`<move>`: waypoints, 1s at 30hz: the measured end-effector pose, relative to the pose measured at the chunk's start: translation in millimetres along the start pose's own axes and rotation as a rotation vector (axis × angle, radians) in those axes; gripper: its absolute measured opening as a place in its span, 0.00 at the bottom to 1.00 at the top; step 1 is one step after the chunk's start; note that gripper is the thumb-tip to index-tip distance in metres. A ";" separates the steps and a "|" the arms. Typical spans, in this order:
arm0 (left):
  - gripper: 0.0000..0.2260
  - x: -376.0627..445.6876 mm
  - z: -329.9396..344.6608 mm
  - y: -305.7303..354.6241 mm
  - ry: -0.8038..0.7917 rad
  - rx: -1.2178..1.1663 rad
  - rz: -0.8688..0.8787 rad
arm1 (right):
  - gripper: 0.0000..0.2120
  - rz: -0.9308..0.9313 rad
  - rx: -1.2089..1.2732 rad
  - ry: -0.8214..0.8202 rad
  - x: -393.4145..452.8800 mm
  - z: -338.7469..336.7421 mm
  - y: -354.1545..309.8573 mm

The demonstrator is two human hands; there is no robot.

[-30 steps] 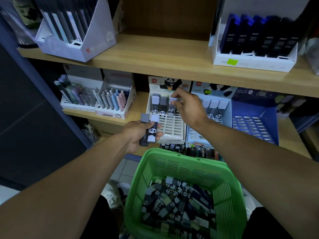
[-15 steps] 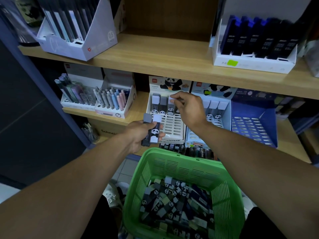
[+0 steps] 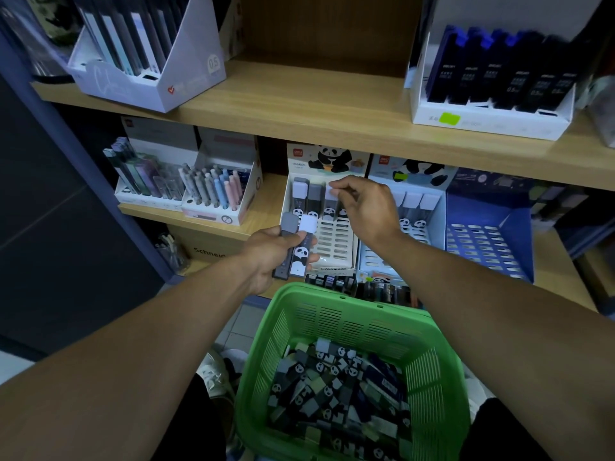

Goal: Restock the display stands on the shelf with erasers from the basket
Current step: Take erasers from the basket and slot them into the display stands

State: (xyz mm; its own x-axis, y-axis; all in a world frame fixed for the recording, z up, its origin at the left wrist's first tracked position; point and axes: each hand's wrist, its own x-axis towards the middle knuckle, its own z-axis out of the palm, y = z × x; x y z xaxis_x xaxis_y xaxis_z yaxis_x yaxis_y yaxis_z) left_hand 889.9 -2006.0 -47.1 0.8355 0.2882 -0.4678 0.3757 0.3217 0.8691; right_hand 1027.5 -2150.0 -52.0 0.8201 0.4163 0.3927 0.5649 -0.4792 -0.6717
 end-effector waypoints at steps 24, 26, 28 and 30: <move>0.13 -7.1 13.3 6.1 -0.019 -0.051 0.002 | 0.13 -0.007 -0.231 -0.071 9.6 -11.5 -10.7; 0.12 -7.2 13.6 7.1 -0.024 -0.061 0.008 | 0.11 0.062 -0.010 -0.139 6.4 -18.3 -21.7; 0.11 -7.3 14.1 7.1 -0.028 -0.038 0.014 | 0.10 0.232 0.193 -0.353 3.4 -26.5 -33.3; 0.10 -8.7 15.0 5.6 -0.032 -0.017 0.008 | 0.08 0.366 0.299 -0.544 -0.9 -32.1 -39.6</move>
State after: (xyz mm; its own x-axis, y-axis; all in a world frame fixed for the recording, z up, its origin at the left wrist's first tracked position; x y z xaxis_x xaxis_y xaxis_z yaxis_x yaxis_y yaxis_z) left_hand 890.8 -2020.2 -35.7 0.8509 0.2618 -0.4555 0.3625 0.3350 0.8697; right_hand 1007.3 -2156.2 -5.6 0.7460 0.6330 -0.2070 0.1494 -0.4619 -0.8742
